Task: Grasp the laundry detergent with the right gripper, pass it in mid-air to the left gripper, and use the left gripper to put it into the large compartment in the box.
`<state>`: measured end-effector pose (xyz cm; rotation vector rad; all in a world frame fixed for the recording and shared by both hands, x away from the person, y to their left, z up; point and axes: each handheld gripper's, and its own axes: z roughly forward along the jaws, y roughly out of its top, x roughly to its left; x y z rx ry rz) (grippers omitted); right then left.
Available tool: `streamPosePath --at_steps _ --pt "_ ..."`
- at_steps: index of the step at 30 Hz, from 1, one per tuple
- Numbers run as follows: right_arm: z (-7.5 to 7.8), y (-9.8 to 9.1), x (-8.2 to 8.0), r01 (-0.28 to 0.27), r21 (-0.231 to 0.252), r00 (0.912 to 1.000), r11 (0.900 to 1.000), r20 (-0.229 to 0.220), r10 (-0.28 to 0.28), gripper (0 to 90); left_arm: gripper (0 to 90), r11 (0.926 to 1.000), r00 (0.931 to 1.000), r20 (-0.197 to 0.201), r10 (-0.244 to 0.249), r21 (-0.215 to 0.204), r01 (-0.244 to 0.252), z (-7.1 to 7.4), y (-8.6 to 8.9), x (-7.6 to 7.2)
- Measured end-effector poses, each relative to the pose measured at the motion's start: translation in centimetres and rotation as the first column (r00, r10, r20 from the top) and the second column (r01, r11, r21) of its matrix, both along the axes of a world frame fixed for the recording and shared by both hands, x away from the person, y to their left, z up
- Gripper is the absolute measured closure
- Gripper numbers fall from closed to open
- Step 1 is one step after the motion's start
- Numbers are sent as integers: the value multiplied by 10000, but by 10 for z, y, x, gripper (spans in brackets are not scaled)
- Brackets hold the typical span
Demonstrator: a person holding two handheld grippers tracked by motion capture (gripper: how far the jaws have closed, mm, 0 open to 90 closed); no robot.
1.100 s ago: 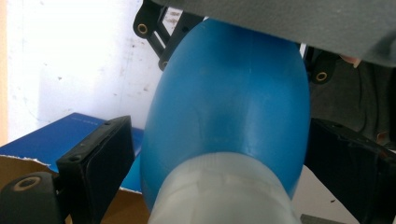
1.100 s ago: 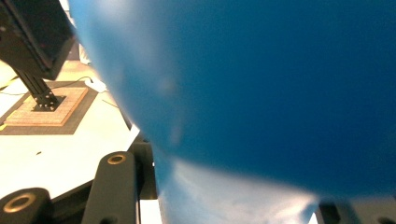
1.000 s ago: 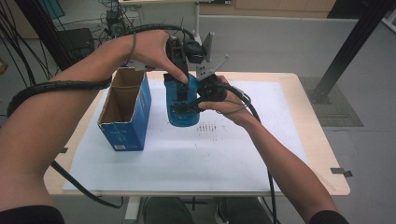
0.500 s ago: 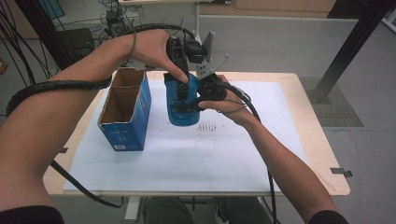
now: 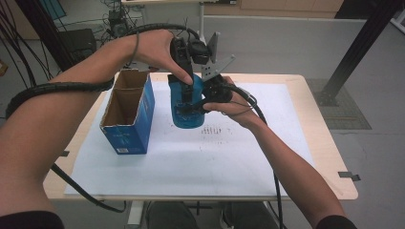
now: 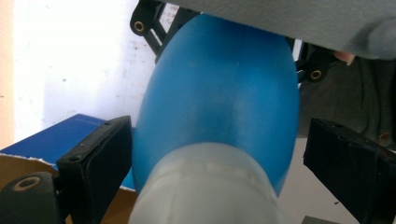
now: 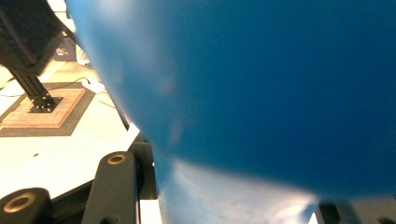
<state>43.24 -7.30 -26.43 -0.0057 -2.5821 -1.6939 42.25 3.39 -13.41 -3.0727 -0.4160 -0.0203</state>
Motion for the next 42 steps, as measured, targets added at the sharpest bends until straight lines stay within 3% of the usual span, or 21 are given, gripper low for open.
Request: streamPosePath --at_steps 23,42 --pt "0 -1 2 -13 4 10000 10000 79 13 455 113 10000 10000 66 15 2 -15 -2 4 2" --pt "1 -3 1 -45 -3 9995 10000 323 45 454 343 9994 9996 126 -242 -256 245 -2 -1 4"
